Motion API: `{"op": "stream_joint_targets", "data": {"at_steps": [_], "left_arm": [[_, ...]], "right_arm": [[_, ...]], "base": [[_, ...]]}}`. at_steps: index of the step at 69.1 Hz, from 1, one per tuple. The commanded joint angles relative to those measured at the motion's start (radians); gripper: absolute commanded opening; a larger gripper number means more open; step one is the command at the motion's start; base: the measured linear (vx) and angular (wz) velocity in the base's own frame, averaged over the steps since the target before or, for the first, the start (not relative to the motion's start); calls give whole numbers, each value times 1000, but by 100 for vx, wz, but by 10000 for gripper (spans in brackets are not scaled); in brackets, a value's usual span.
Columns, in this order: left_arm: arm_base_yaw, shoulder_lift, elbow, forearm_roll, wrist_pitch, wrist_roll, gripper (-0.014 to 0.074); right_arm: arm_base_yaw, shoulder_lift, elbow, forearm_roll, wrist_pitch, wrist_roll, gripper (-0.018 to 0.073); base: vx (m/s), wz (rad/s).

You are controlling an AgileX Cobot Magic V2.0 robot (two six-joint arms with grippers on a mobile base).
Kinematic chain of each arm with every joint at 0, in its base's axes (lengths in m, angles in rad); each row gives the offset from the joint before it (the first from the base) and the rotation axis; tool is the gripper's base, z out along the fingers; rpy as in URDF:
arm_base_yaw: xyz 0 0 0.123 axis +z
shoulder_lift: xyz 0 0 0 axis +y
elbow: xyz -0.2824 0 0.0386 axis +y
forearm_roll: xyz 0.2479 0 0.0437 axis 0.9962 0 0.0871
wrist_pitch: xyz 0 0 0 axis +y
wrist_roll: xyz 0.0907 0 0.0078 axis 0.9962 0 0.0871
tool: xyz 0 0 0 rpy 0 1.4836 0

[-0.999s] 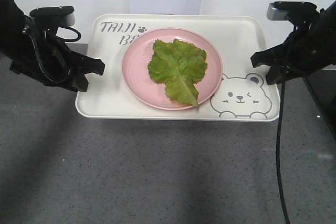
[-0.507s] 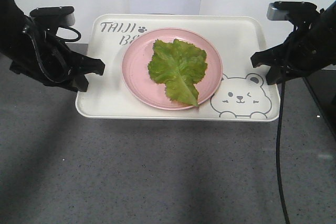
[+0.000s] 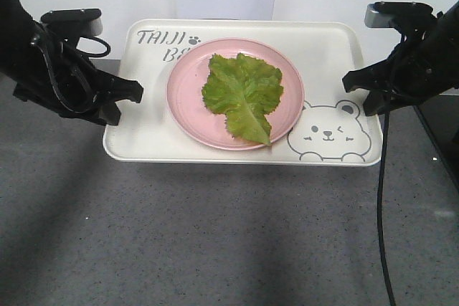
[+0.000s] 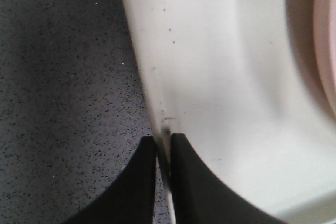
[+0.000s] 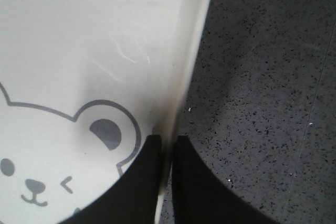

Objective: Transfer vegetables to tray and serve
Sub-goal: 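Hold the tray with both grippers above the counter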

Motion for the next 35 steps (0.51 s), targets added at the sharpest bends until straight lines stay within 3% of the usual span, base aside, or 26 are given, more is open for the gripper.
{"op": "stream_joint_targets", "data": {"at_steps": [1, 35], "left_arm": [[-21, -51, -31, -92, -71, 23, -6], [-21, -51, -31, -92, -71, 23, -6]], "right_arm": [[11, -52, -25, 78, -37, -28, -6], [11, -52, -25, 81, -37, -28, -6]], "base": [[0, 0], [0, 0]]}}
